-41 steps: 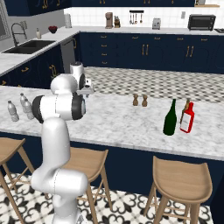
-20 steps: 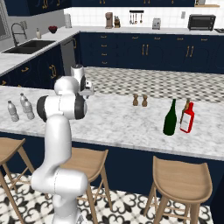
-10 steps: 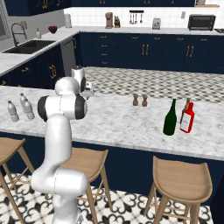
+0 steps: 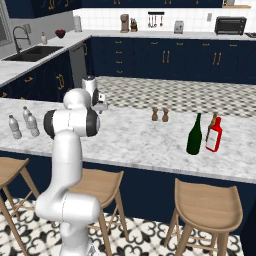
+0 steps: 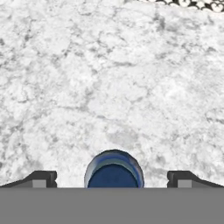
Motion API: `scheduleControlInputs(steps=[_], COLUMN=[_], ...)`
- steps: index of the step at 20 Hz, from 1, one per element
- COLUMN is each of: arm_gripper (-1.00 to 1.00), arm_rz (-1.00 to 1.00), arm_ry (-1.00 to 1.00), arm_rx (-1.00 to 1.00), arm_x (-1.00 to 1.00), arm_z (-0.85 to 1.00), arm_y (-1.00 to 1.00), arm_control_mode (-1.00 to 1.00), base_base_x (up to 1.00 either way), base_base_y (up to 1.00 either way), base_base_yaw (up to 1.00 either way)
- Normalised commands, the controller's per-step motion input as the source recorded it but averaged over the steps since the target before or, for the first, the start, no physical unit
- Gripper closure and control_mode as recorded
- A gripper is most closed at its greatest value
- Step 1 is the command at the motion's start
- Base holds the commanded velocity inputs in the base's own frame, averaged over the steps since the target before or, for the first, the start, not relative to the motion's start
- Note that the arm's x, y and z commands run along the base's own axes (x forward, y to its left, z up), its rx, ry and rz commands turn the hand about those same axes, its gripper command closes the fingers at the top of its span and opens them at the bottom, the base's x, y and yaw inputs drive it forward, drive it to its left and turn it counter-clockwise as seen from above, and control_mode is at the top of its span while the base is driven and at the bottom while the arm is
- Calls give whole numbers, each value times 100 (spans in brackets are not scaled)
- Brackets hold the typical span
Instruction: Move the plastic bottles in the middle to the plastics group, and the glass bottles in the middle to the glass group.
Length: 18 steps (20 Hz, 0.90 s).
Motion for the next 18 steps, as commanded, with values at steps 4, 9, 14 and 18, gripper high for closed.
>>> scheduleControlInputs(steps=[4, 9, 14, 18], arm_gripper=[-100, 100, 100, 100], arm_rz=[0, 0, 0, 0], arm_ry=[0, 0, 0, 0], arm_rx=[0, 0, 0, 0], arm_x=[1, 0, 0, -4], arm_z=[-1, 0, 0, 0], arm_y=[0, 0, 0, 0], arm_control_mode=[-100, -100, -100, -100], base_base_x=[0, 0, 0, 0], base_base_y=[0, 0, 0, 0], base_base_yaw=[0, 0, 0, 0])
